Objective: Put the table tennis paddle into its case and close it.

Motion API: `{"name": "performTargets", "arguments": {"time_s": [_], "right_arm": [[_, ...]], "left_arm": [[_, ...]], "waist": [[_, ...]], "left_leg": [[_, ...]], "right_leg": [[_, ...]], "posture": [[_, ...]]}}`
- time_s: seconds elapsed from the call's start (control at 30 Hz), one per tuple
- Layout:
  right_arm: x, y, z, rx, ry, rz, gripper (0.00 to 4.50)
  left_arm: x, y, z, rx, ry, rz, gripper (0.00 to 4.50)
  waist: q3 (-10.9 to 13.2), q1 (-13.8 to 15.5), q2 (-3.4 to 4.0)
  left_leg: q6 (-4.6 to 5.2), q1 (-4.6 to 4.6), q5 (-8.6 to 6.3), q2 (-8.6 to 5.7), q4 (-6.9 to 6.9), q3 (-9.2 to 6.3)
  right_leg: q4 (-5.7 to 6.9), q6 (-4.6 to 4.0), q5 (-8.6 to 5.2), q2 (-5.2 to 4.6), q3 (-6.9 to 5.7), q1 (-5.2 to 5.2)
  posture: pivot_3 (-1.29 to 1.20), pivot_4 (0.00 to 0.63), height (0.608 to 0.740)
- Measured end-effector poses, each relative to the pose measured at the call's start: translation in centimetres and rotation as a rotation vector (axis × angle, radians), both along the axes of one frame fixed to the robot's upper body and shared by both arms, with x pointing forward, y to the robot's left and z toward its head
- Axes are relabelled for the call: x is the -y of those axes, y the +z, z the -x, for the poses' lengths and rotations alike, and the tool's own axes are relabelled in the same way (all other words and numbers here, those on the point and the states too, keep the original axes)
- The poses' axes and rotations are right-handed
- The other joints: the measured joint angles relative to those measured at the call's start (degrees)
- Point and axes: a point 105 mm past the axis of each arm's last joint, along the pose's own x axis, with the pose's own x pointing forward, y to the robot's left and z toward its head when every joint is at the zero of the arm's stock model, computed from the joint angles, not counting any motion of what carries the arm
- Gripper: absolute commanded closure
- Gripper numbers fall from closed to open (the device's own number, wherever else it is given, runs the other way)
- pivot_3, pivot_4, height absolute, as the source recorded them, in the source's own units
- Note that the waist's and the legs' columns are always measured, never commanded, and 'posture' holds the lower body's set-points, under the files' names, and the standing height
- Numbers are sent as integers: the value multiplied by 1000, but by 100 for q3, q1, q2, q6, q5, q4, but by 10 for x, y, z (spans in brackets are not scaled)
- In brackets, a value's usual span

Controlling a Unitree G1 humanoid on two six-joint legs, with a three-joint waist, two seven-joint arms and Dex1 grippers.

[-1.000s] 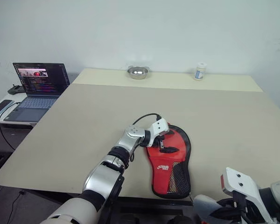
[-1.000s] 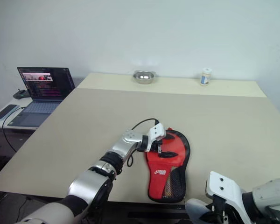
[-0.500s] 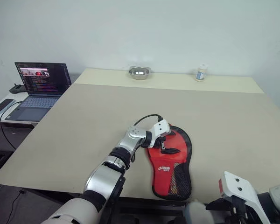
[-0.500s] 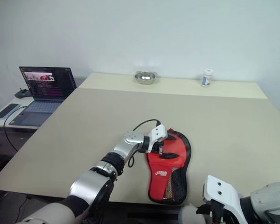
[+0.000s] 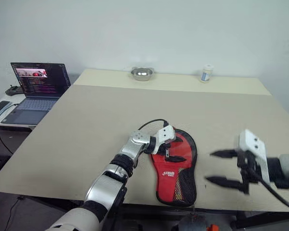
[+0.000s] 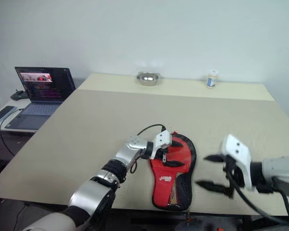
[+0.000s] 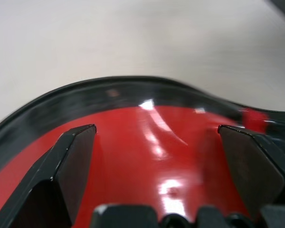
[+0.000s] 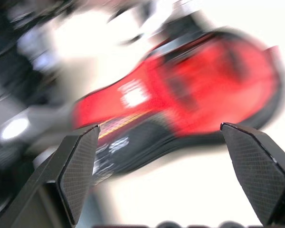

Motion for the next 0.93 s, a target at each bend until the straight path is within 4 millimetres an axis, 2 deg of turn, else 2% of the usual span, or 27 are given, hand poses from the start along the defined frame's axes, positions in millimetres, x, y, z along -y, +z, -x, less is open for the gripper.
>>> {"name": "performTargets", "arguments": {"time_s": [0.13,0.2,0.33,0.5,0.6,0.77,0.87,0.93], "right_arm": [[7,-8,-31,87,-100,-121,21],[9,-14,-44,120,-133,-165,21],[12,-33,-60,130,-153,-199,21],[28,-53,-73,109,-176,-171,21],[43,-61,-78,95,-199,-146,21],[65,-48,-90,160,-261,-137,21],[63,-39,-84,206,-272,-122,21],[59,-41,-77,196,-261,-110,21]], "left_arm": [[-33,9,-1,-47,93,38,0],[-48,21,-3,-58,153,83,0],[-63,43,-5,-40,256,155,0],[-74,46,-6,-26,337,153,0],[-73,46,-9,-21,369,158,0],[-65,48,-9,0,362,149,0],[-70,46,-14,21,362,118,0],[-74,43,-18,19,384,110,0]], "waist": [[32,-34,14],[37,-48,23],[54,-27,49],[63,-9,60],[68,3,64],[72,3,69],[72,8,71],[72,10,71]], "left_leg": [[-1,-14,2,-2,-30,9],[-1,-43,4,0,-35,11],[-2,-59,4,-4,-34,8],[-2,-59,4,-14,-23,16],[-1,-60,4,-12,-13,20],[-2,-58,4,-3,-6,24],[-2,-56,4,6,-9,17],[-2,-56,4,9,-9,14]], "right_leg": [[16,-12,3,9,14,-39],[29,-31,14,16,15,-80],[20,-33,15,20,10,-89],[23,-29,18,20,14,-87],[25,-28,19,30,17,-86],[33,-29,20,42,25,-86],[36,-30,20,50,22,-87],[37,-30,20,53,20,-87]], "posture": [[0,150,740],[0,150,740],[0,150,740],[0,150,740],[0,150,740],[0,150,740],[0,150,740],[0,150,740]]}}
